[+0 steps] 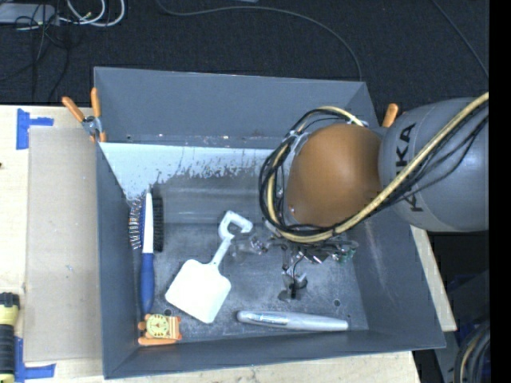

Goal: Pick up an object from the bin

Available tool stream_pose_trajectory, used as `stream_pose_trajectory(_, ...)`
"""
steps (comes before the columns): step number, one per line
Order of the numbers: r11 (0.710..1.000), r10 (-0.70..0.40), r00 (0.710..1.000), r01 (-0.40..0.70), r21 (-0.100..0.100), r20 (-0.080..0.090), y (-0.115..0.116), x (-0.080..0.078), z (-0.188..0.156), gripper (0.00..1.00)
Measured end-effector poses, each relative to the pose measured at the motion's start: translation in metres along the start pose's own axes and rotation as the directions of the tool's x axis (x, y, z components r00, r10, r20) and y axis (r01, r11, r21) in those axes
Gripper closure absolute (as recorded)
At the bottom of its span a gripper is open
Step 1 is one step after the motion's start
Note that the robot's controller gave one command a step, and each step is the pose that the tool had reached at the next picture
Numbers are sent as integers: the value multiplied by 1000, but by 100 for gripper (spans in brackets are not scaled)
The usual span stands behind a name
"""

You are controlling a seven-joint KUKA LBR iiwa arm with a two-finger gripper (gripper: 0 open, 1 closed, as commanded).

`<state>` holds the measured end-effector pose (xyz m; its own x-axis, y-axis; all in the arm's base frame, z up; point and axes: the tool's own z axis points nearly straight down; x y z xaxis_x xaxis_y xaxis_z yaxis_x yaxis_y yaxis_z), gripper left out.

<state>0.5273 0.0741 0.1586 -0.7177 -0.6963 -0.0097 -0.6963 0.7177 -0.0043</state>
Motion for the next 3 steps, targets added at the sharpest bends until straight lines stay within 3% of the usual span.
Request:
stream_pose_trajectory(1, 979, -201, 979, 201, -21, -19, 27, 22, 29, 0)
stream_pose_trajectory(2, 935, -354, 935, 354, -4, -2, 21, -35, 52, 0)
stream_pose_trajectory(3, 925, -379, 925, 379, -8, -4, 48, -71, 74, 0)
